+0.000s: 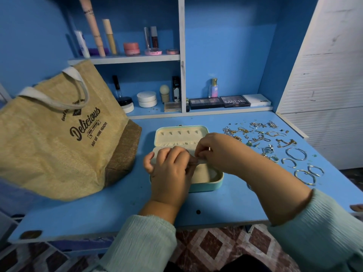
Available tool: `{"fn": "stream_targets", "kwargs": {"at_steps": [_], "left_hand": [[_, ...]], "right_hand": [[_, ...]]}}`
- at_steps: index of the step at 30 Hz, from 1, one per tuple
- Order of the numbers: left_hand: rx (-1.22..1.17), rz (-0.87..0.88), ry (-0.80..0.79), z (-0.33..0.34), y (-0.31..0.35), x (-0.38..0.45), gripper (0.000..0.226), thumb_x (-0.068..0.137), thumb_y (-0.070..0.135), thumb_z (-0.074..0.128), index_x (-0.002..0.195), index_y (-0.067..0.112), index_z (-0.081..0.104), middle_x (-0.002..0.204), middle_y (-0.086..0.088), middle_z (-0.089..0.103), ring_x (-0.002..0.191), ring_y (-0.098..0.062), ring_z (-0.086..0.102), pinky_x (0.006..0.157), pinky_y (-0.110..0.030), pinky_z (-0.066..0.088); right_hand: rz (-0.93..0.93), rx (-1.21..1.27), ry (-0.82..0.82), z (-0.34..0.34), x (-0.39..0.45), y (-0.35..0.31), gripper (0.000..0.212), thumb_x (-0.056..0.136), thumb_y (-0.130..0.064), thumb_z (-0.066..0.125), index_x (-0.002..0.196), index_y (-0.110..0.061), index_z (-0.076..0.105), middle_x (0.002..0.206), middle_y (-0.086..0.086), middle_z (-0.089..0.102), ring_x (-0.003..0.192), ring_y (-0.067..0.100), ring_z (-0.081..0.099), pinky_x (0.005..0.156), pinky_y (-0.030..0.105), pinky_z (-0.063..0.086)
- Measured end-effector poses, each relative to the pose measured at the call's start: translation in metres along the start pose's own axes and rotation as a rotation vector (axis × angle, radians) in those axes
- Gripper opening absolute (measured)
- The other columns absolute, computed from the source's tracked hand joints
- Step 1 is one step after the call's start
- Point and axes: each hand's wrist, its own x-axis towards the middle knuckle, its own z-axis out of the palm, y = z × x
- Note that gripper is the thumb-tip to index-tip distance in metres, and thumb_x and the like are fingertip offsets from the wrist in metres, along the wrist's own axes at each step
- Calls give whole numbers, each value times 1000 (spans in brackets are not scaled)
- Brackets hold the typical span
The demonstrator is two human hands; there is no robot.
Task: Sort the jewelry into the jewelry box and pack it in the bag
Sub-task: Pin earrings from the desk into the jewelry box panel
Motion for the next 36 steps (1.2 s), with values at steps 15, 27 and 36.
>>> {"fn": "stream_targets", "kwargs": {"at_steps": [15, 27, 36], "left_hand": [[10, 67, -317, -19, 8, 19, 29, 54, 34, 85, 72, 35, 62, 79, 13, 57, 85, -14, 50, 87, -37, 21], [22, 245, -810, -20, 29, 77, 21, 91, 54, 41, 93, 40, 56, 99, 16, 51, 108, -11, 45, 96, -34, 23], [23, 348, -1114, 33, 53, 120, 25, 90, 51, 48, 102, 32, 60, 101, 11, 60, 88, -9, 49, 76, -27, 35]], "right_hand": [[84, 206, 183, -2, -20, 57, 12, 90, -25, 57, 83, -20, 66, 81, -13, 52, 66, 3, 51, 51, 8, 39], [286, 82, 119, -37, -25, 118, 13, 90, -30, 57, 85, -21, 65, 88, -4, 65, 73, 16, 61, 67, 27, 51], [320, 38, 109, -38, -13, 150, 13, 90, -21, 56, 98, -20, 66, 89, -8, 61, 78, 8, 54, 60, 17, 41]]}}
